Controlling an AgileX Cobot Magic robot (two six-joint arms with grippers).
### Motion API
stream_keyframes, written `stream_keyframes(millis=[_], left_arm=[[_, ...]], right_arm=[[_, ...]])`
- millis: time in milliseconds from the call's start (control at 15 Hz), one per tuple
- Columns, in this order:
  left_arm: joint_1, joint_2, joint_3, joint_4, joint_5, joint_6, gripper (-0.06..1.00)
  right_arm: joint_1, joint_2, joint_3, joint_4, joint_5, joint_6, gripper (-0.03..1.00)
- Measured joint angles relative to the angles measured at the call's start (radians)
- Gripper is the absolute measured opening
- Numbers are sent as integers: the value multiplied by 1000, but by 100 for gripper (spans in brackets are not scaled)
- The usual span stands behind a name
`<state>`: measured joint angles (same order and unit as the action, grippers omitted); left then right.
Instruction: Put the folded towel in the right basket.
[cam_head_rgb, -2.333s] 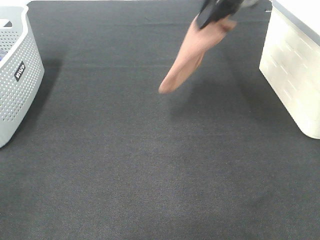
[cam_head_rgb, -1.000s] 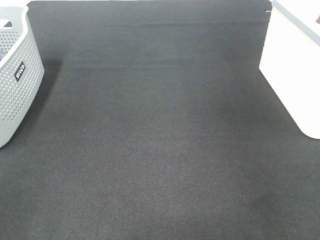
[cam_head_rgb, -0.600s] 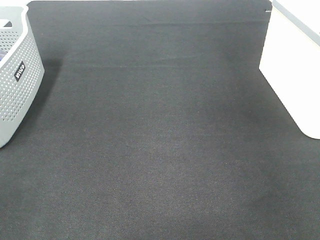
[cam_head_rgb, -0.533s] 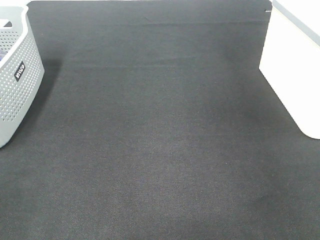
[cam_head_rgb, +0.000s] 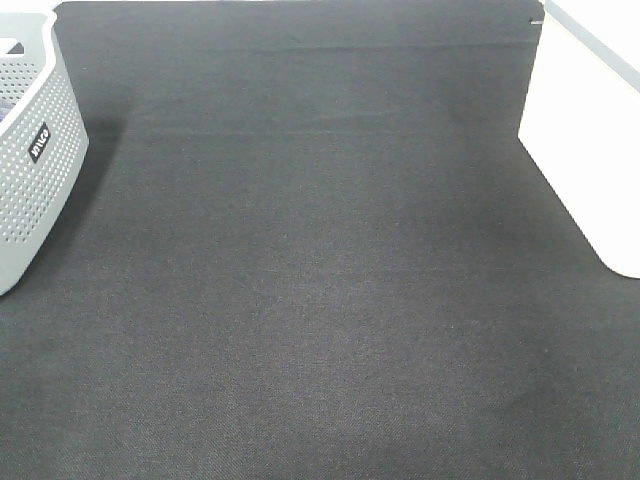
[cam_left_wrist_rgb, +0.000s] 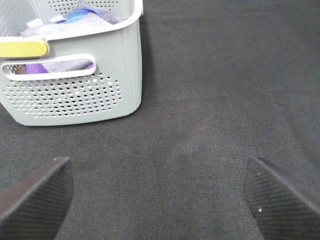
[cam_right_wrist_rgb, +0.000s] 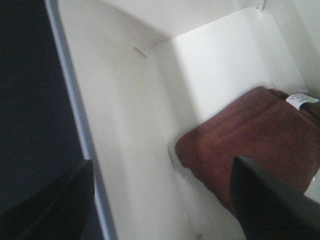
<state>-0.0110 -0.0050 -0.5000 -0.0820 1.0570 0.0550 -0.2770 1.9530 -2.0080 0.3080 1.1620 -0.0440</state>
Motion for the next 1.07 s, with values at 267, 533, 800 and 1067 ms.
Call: stream_keyframes(millis=[267,533,800,1067], left_arm=[[0,0,0,0,0,0,88],[0,0,0,0,0,0,88],[0,0,0,0,0,0,88],[0,0,0,0,0,0,88]], right_arm=[[180,-82,0,-91,49,0,72],[292,-188,60,-158,52,13,72],[296,-338,245,-174,52,22,72],[296,-660,632,-189,51,22,72]])
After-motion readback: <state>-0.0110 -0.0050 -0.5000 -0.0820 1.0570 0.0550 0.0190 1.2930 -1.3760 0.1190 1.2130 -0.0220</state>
